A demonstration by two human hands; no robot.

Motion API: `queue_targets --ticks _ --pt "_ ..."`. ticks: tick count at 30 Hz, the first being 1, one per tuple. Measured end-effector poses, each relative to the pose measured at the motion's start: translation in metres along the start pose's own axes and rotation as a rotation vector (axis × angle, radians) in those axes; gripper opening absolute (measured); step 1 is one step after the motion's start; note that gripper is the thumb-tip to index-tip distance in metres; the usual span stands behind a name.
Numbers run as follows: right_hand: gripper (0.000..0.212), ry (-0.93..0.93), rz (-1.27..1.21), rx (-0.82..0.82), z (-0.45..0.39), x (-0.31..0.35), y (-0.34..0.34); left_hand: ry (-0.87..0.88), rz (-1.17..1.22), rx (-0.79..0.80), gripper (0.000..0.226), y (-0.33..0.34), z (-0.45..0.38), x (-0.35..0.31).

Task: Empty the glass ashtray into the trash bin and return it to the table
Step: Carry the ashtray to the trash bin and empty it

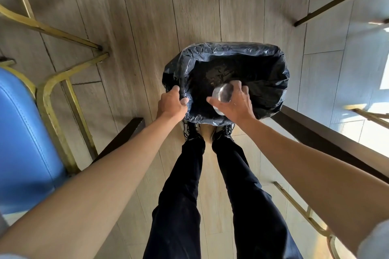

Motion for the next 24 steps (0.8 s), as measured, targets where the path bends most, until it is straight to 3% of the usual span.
queue_targets --ticks 8,11,16,20,24 --pt "0.093 -0.046 0.062 -0.016 0.004 0.001 0.004 0.028 0.0 -0.006 0.029 0.0 -0.003 0.003" --pt "0.093 -0.088 0.016 -0.113 0.007 0.001 -0.001 0.038 0.002 -0.015 0.029 0.0 -0.003 0.003" --pt "0.092 -0.028 0.061 -0.068 0.005 -0.006 -0.002 0.048 0.016 -0.016 0.034 0.002 -0.003 0.004" --pt "0.085 -0.004 -0.124 -0.102 0.006 -0.004 -0.01 0.031 0.044 -0.021 0.041 0.001 -0.003 0.005" --pt "0.054 0.188 -0.825 0.114 0.011 -0.011 -0.007 0.003 0.096 -0.033 0.047 0.001 0.0 0.006"
Point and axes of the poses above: each hand's wrist, its own z-axis away from the middle knuckle, its own y-axis out of the palm, x = y × z, the point moved 6 cm from there along -z, towards the middle knuckle, and after that the axes turned 11 degrees about x, right-handed, at the moved point
